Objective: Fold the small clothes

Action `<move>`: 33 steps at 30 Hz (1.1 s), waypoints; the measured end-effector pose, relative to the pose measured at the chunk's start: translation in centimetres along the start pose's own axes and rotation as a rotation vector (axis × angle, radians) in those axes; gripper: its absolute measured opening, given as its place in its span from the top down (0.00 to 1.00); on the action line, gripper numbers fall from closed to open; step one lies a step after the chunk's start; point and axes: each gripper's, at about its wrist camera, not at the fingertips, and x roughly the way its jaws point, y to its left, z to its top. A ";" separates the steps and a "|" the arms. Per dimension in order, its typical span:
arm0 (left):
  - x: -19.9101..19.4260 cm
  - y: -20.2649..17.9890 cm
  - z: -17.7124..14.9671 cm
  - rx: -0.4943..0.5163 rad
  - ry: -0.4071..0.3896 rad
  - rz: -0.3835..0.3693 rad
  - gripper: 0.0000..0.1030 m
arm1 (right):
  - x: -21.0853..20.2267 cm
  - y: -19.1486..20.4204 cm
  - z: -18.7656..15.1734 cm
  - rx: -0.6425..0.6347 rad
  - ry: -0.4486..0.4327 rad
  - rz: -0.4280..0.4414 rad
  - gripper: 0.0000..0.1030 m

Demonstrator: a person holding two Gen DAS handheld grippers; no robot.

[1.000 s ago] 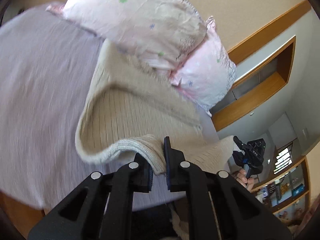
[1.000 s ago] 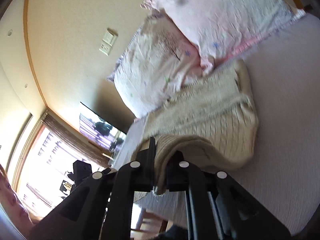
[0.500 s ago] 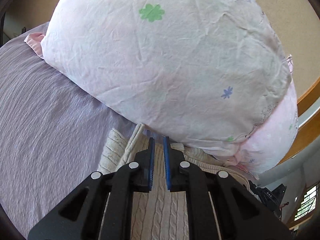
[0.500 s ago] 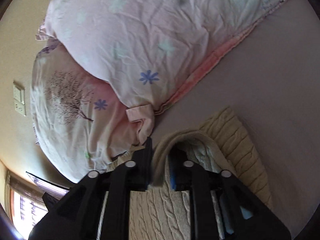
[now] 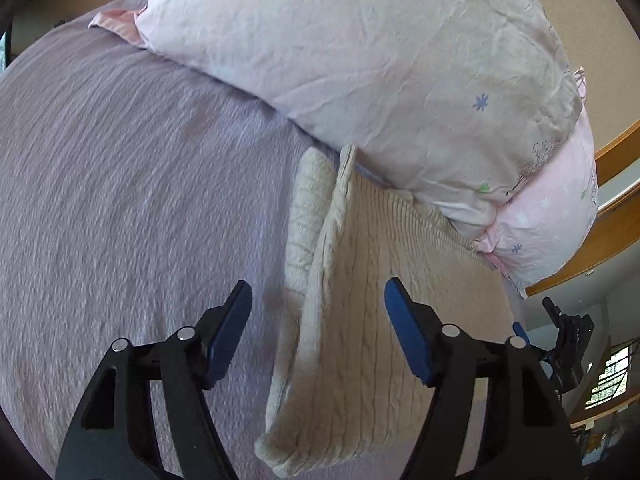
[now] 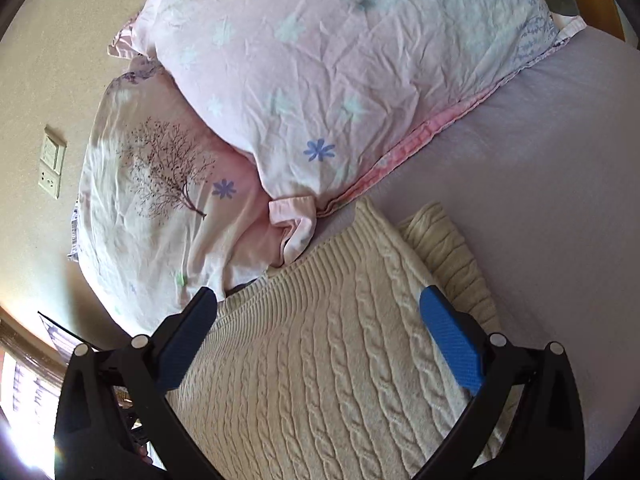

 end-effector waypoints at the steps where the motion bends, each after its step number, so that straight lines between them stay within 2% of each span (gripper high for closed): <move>1: 0.2 0.3 -0.4 -0.017 -0.008 -0.022 0.44 | 0.4 0.8 0.0 -0.006 0.004 0.000 0.02; 2: 0.1 0.6 -0.7 -0.036 -0.025 -0.042 0.53 | 0.4 1.3 -0.2 -0.014 0.006 0.003 0.02; 3: 0.7 1.1 -0.9 -0.081 -0.002 -0.091 0.73 | 0.3 1.4 -0.4 -0.021 0.007 0.007 0.02; 4: 1.1 1.8 -1.2 -0.146 0.016 -0.134 0.76 | 0.3 1.6 -0.6 -0.027 0.012 0.011 0.02; 6: 1.6 3.0 -1.9 -0.274 0.000 -0.212 0.83 | 0.1 1.7 -0.8 -0.031 0.030 0.035 0.02; 8: 1.5 3.5 -2.3 -0.371 -0.021 -0.293 0.85 | -0.3 1.5 -0.9 -0.037 0.047 0.056 0.02; 9: 1.3 3.5 -2.4 -0.420 -0.027 -0.356 0.85 | -0.7 1.5 -1.1 -0.046 0.051 0.064 0.02; 10: 0.9 2.7 -2.4 -0.437 -0.037 -0.403 0.86 | -1.1 1.5 -1.1 -0.055 0.051 0.067 0.02; 13: -0.5 -2.5 -1.9 -0.352 -0.068 -0.486 0.86 | -2.8 0.7 -1.0 -0.065 0.024 0.069 0.02; 17: 0.8 -12.2 -2.2 -0.219 -0.022 -0.639 0.86 | -5.6 -1.1 -0.6 -0.038 -0.043 0.053 0.02; 19: 3.6 -17.3 -3.1 -0.179 0.034 -0.717 0.86 | -6.6 -2.1 -0.5 -0.031 -0.059 0.038 0.02; 21: 7.7 -21.3 -4.5 -0.196 0.117 -0.795 0.86 | -7.3 -3.1 -0.4 -0.018 -0.071 0.021 0.02; 23: 12.9 -25.1 -6.4 -0.210 0.247 -0.821 0.86 | -7.5 -4.1 -0.3 0.004 -0.069 0.009 0.02; 26: 19.1 -28.6 -9.2 -0.233 0.476 -0.779 0.81 | -7.2 -5.4 0.0 0.021 -0.028 -0.013 0.02; 27: 19.6 -29.0 -9.7 -0.233 0.518 -0.784 0.79 | -7.2 -5.8 0.1 0.023 -0.008 -0.007 0.02; 28: 19.1 -29.2 -9.7 -0.220 0.515 -0.844 0.78 | -7.3 -6.0 0.3 0.024 0.004 0.001 0.02; 29: 17.9 -29.2 -9.2 -0.184 0.487 -0.889 0.78 | -7.5 -6.1 0.4 0.018 0.010 0.010 0.02; 30: 15.9 -28.9 -8.4 -0.137 0.430 -0.897 0.70 | -7.6 -6.1 0.7 0.005 0.017 0.023 0.02; 31: 13.8 -28.2 -7.5 -0.102 0.363 -0.890 0.58 | -7.8 -6.0 0.9 -0.006 0.027 0.033 0.02; 32: 11.6 -27.3 -6.8 -0.066 0.294 -0.863 0.26 | -7.9 -5.9 1.1 -0.012 0.037 0.041 0.03; 33: 9.3 -26.4 -5.9 -0.017 0.209 -0.804 0.15 | -7.9 -5.7 1.2 -0.024 0.049 0.056 0.04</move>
